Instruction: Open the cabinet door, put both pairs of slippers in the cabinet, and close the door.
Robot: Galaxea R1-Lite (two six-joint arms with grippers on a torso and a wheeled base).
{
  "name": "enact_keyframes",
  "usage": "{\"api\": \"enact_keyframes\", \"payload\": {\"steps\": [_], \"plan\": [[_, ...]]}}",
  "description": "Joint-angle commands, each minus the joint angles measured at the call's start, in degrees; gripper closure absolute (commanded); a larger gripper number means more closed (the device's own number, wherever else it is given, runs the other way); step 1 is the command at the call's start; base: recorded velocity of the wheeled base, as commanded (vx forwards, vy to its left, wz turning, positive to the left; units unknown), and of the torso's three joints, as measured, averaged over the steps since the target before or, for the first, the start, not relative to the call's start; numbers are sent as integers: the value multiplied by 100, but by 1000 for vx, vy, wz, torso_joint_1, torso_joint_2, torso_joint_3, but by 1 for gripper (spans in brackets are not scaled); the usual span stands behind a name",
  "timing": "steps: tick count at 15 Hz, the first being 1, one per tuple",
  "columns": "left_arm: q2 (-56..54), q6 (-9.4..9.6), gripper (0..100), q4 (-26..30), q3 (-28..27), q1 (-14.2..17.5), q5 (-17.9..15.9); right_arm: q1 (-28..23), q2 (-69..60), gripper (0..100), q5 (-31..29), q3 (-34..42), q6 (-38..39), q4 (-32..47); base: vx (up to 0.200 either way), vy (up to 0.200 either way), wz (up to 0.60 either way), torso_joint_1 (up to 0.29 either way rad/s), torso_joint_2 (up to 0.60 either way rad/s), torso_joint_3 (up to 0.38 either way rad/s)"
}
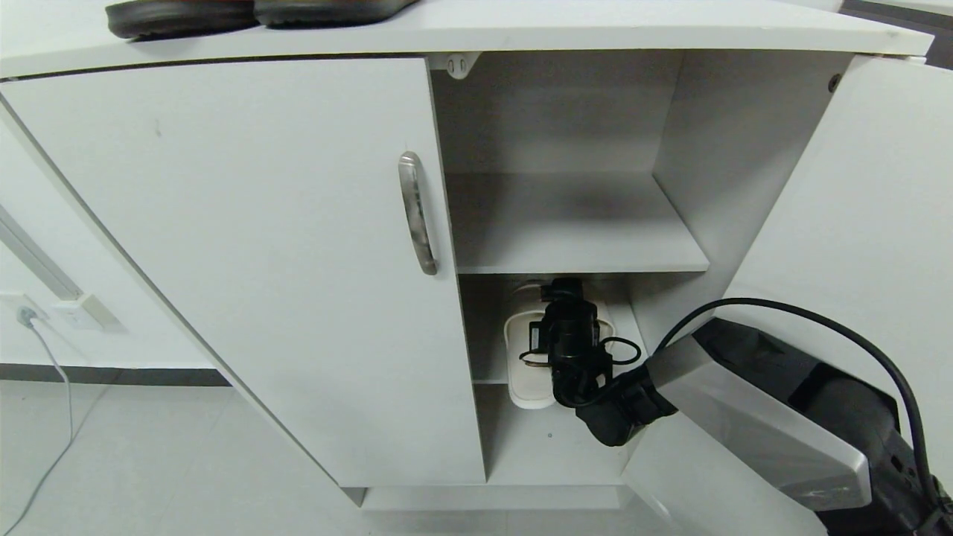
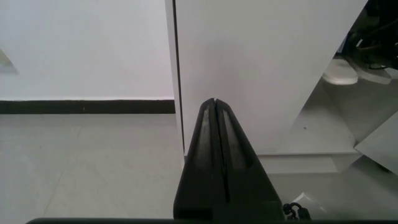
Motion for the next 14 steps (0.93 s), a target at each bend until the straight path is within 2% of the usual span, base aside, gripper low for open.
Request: {"api": "enact_keyframes", "payload": {"steps": [1,3,8,14], "plan": [[7,-4,100,-2,1,1,1,2,-5,0,-7,6,-16,0,0,0,0,0,0,0],[7,-4,100,6,1,1,1,11,-40,0,-42,85,-77,-35,0,0,0,0,0,0],[7,14,100,-2,1,1,1,248,-1068,0,-42,1711,-86,-554,0,0,0,0,0,0],[7,14,100,-2,1,1,-7,767,-2026,0,169,3803,-77,-1723,0,0,0,0,0,0]]}}
